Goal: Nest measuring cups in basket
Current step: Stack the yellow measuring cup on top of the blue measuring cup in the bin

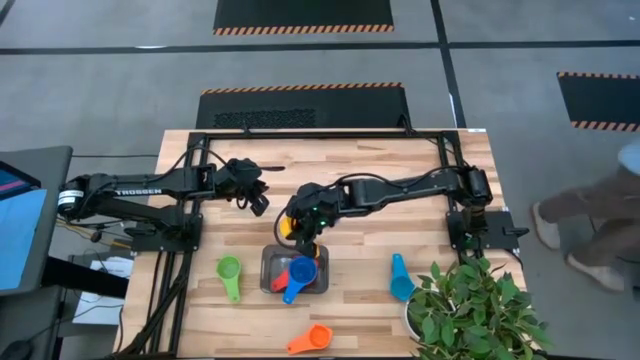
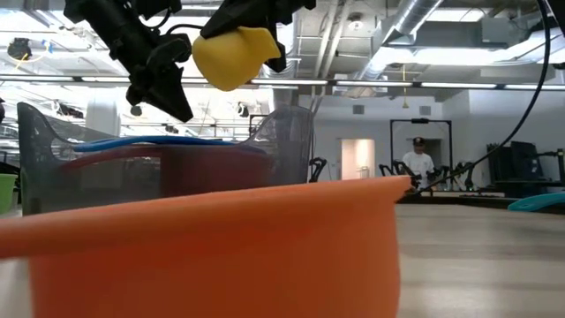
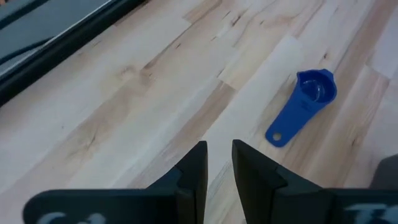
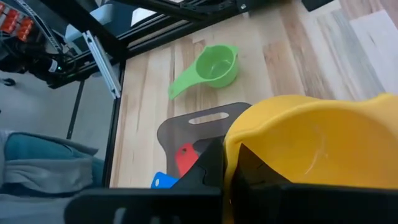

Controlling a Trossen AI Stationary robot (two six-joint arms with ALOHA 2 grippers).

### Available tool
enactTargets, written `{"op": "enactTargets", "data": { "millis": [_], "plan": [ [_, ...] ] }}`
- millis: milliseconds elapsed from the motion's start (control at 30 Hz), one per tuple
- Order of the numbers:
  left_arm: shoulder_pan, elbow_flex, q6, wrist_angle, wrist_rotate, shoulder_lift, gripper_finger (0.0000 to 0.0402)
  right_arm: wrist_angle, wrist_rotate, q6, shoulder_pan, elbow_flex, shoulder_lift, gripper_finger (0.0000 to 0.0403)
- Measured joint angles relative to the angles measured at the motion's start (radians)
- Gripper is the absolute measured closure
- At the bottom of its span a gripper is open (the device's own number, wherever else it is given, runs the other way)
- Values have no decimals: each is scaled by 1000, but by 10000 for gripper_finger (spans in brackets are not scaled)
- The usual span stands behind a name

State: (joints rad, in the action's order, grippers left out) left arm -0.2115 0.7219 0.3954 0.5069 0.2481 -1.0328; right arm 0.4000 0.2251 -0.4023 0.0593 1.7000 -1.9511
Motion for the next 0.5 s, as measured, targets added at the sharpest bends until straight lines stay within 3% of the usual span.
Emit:
{"op": "enactTargets", "data": {
  "millis": [500],
  "plan": [
    [1, 0, -3, 1, -27, 0, 340, 0, 12, 19, 20, 0, 0, 389]
  ]
}}
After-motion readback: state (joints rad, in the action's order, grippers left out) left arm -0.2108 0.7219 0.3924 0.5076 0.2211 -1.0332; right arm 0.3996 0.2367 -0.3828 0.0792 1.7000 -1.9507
